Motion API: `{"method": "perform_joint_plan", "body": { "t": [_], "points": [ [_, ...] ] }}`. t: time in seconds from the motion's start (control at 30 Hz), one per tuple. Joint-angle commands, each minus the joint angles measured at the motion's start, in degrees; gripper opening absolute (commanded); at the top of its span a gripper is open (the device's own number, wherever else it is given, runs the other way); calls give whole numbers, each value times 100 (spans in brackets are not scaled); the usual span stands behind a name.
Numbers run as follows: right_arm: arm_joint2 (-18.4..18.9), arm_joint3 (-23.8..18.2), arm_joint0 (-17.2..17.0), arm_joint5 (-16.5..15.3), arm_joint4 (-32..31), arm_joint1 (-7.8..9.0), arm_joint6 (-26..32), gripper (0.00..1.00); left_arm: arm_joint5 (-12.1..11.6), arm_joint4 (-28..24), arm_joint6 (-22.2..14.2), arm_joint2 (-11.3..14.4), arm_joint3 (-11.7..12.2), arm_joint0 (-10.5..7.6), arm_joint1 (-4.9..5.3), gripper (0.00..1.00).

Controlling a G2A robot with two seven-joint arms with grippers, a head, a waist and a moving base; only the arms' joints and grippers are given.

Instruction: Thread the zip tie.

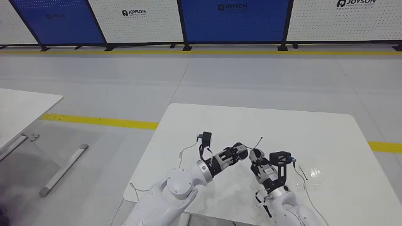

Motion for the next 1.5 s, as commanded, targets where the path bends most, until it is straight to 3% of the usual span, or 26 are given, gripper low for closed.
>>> {"method": "perform_joint_plan", "body": {
  "t": [0.0, 0.53, 1.47],
  "points": [
    [2, 15, -2, -6, 3, 2, 0, 0, -21, -24, -7, -8, -10, 6, 0, 0],
    [-19, 49, -2, -28, 14, 12, 9, 0, -156, -201, -48, -73, -103, 88, 7, 0],
    [-76, 162, 51, -31, 50, 16, 43, 0, -365, -346, -123, -321, -579, 382, 68, 0]
  ]
}}
